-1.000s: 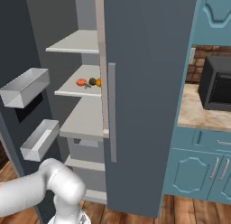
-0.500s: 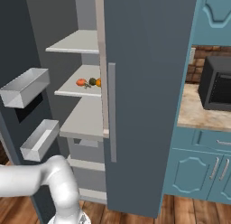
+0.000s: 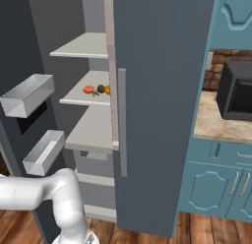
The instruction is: Take the orange and kiwi from the highest rack and move them to the second highest rack where the squash and mushroom are located, to maximize freezer space. Close the freezer door after rearranging.
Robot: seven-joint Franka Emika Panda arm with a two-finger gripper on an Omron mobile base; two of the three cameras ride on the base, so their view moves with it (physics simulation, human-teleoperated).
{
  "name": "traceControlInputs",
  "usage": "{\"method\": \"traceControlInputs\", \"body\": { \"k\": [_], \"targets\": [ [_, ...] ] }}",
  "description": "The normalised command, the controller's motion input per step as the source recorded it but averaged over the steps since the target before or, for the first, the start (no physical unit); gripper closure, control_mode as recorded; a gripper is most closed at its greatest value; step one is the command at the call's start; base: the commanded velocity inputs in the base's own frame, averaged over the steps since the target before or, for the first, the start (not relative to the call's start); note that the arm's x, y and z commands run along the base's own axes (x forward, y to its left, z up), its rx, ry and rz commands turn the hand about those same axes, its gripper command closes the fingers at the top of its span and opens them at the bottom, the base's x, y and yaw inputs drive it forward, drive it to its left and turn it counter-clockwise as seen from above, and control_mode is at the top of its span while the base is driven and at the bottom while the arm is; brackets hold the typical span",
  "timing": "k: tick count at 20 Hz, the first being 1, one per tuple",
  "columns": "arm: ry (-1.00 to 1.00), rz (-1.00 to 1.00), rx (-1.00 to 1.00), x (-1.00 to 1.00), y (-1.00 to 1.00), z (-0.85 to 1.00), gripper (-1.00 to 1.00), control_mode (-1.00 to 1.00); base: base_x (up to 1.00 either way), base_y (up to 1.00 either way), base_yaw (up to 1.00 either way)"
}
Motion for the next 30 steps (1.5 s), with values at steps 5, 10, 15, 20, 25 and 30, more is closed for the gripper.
{"method": "traceControlInputs", "body": {
  "k": [5, 10, 15, 20, 25, 30],
  "targets": [
    [-0.05, 0.01, 0.00, -0.02, -1.00, 0.07, -1.00, -1.00, 0.00, 0.00, 0.00],
    [-0.08, 0.07, 0.00, -0.03, -1.00, 0.08, -1.00, -1.00, 0.00, 0.00, 0.00],
    [-0.13, 0.29, 0.03, 0.04, -1.00, 0.11, -1.00, -1.00, 0.00, 0.00, 0.00],
    [-0.03, 0.22, 0.07, 0.00, -1.00, 0.11, -1.00, -1.00, 0.00, 0.00, 0.00],
    [0.04, 0.06, 0.12, 0.17, -0.81, 0.10, -1.00, -1.00, 0.00, 0.00, 0.00],
    [0.13, 0.00, 0.04, 0.18, -0.44, 0.00, -1.00, -1.00, 0.00, 0.00, 0.00]
  ]
}}
